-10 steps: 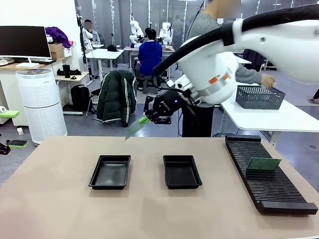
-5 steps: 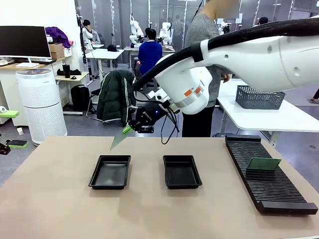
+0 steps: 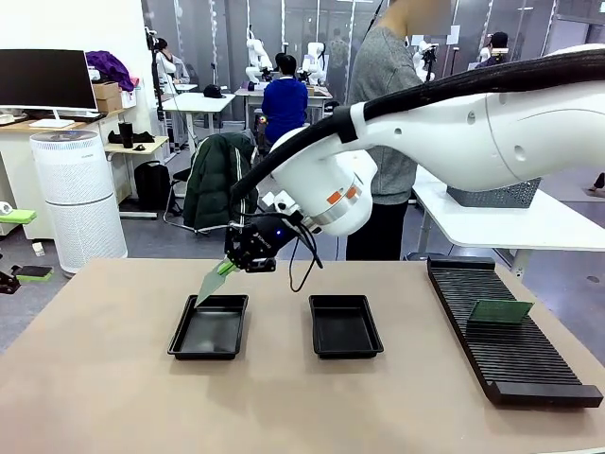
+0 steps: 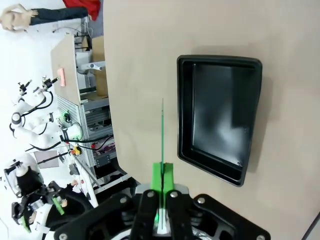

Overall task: Inspect and transfer BCBs to ESD trays.
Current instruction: Pick up the Blank PCB from the PCB Rack and place it in the left ESD tray.

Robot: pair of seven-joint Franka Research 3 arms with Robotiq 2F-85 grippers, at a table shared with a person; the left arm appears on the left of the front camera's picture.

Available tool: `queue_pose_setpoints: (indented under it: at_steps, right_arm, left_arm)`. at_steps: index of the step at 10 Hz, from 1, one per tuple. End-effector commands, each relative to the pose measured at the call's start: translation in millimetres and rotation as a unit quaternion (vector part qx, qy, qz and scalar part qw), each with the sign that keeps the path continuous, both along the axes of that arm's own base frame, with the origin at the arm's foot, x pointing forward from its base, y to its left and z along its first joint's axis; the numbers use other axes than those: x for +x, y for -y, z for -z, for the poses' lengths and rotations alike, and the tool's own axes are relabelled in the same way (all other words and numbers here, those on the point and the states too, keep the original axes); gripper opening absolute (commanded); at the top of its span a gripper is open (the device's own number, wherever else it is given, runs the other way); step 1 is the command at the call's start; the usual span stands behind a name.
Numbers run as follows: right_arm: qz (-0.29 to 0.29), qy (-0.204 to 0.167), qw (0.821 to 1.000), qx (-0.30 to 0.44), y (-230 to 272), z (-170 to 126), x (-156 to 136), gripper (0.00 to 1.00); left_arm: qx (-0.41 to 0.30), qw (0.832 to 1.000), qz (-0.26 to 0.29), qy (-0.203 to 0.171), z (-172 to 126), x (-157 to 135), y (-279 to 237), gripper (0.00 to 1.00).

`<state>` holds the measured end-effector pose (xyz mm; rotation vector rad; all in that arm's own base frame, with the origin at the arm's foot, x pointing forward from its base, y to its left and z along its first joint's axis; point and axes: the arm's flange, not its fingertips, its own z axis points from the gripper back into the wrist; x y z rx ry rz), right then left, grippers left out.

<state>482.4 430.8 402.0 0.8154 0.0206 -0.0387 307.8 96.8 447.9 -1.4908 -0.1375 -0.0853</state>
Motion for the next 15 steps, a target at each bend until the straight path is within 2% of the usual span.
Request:
queue_pose_setpoints:
  at_steps: [1, 3, 10, 15]
  right_arm:
    - [0.016, -0.005, 1.000, 0.001, -14.4, 6.5, -5.2, 0.02]
    - [0.035, 0.003, 0.999, -0.012, -18.5, 17.7, -14.3, 0.02]
    - [0.038, 0.026, 0.998, -0.039, -26.8, 54.6, -17.3, 0.02]
    - [0.034, 0.023, 0.999, -0.028, -36.9, 73.5, -5.8, 0.02]
  left_arm:
    - [0.000, 1.000, 0.000, 0.000, 0.0, -1.8, -1.0, 1.00]
    - [0.000, 1.000, 0.000, 0.000, 0.0, -1.8, -1.0, 1.00]
    - [0.000, 1.000, 0.000, 0.000, 0.0, -1.8, -1.0, 1.00]
    - [0.000, 1.000, 0.000, 0.000, 0.0, -1.8, -1.0, 1.00]
